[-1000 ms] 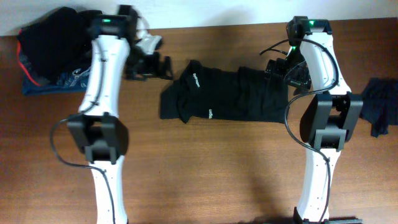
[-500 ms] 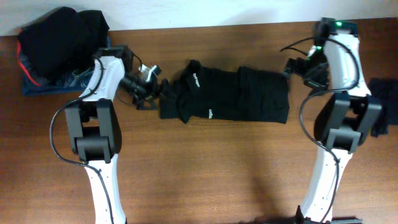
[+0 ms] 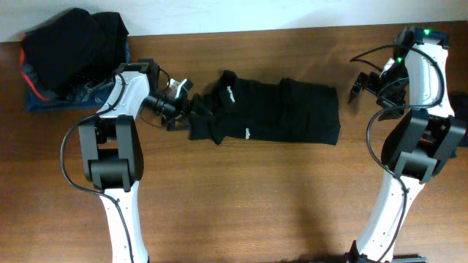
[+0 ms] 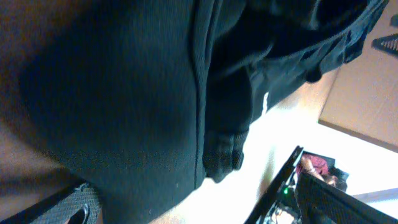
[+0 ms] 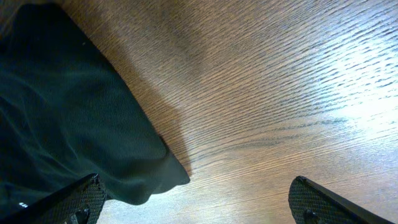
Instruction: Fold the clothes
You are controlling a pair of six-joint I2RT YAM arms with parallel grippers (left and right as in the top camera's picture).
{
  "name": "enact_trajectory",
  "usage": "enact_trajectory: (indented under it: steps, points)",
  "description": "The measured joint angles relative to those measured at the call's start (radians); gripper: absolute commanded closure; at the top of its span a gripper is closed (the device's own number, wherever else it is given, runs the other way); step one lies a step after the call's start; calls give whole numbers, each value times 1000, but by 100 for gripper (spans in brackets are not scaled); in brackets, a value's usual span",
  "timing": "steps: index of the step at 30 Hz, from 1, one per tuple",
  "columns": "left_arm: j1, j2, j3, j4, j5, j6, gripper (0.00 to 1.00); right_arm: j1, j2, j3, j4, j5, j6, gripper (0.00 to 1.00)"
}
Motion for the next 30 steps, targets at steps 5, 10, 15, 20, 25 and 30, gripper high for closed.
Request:
enact_trajectory:
  steps: [5, 10, 15, 20, 25, 30]
  points:
    - [-15, 0, 0, 86, 5, -80, 1, 0, 0, 0, -21, -3, -7, 1]
    - [-26, -12, 2, 94, -56, -158, 1, 0, 0, 0, -33, -3, -27, 1]
    - [-34, -15, 2, 95, -71, -183, 1, 0, 0, 0, -32, -3, -31, 1]
    - [-59, -15, 2, 133, -56, -200, 1, 0, 0, 0, -33, -3, -34, 1]
    - [-124, -5, 1, 197, -6, -203, 1, 0, 0, 0, -41, -3, -34, 1]
    - [-158, 8, 1, 229, 41, -206, 1, 0, 0, 0, -47, -3, -34, 1]
